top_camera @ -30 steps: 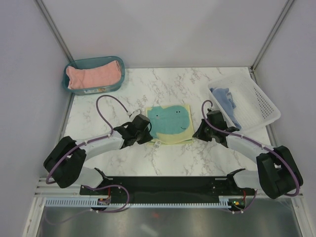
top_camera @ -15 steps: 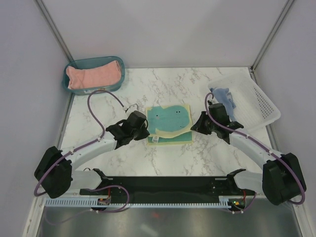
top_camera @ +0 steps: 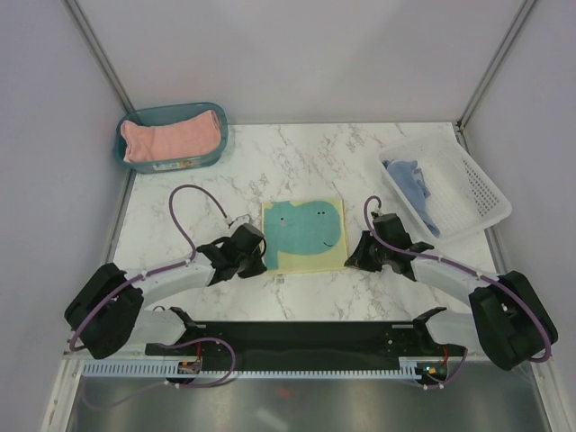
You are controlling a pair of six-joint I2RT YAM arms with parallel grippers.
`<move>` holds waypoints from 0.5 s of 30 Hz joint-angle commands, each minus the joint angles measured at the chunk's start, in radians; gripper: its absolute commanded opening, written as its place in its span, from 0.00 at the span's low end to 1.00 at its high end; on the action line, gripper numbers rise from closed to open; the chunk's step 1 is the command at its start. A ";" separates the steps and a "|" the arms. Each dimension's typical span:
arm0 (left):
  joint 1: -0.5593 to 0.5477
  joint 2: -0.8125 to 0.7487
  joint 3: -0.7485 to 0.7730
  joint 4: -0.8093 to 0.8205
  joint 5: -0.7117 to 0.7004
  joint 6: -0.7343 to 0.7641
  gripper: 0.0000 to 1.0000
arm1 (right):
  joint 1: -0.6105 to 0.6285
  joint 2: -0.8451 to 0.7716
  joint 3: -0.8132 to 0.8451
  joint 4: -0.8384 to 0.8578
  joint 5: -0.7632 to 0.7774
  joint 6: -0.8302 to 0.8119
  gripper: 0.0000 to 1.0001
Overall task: Fold and stack the towels
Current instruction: Fold the towel
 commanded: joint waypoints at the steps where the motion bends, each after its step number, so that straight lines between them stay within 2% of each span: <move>1: 0.001 0.022 -0.013 0.074 0.018 0.011 0.02 | -0.002 0.013 0.001 0.065 0.028 -0.002 0.00; 8: -0.001 0.001 -0.030 0.074 0.012 0.006 0.02 | -0.001 0.001 0.003 0.059 0.024 -0.005 0.00; 15: 0.001 -0.078 0.066 -0.005 -0.001 0.028 0.02 | -0.001 -0.034 0.111 -0.055 0.048 -0.053 0.00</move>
